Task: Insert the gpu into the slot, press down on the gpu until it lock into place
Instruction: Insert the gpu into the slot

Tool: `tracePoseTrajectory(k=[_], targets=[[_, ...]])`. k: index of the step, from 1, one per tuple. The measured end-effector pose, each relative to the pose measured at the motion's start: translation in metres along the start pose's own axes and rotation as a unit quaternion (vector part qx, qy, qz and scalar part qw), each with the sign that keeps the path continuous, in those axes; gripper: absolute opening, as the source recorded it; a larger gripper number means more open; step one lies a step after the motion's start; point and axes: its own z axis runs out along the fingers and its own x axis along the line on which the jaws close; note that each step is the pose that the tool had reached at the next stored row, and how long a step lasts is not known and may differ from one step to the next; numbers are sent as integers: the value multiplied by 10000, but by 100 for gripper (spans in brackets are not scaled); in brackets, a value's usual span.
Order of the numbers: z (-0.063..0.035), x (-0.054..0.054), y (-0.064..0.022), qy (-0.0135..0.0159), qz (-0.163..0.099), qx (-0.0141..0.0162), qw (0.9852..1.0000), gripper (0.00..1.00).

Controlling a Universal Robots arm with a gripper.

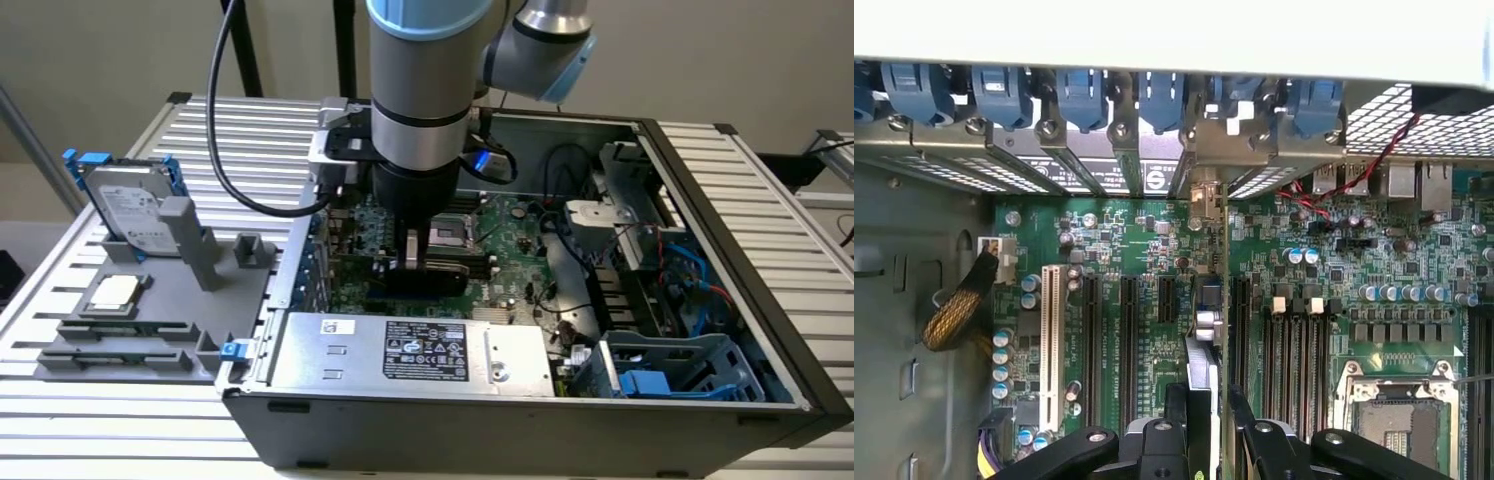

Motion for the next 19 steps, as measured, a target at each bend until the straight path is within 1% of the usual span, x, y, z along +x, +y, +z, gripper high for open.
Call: tracePoseTrajectory(k=[2,6,8,13,19], targets=[[-1,0,0,-2,-15,-2,10000,26],[0,1,4,-23,-29,-4,10000,26],[2,1,5,-28,-29,-7,10000,26],[6,2,5,-27,-27,-24,10000,26],[9,2,5,-29,-27,-35,10000,26]])
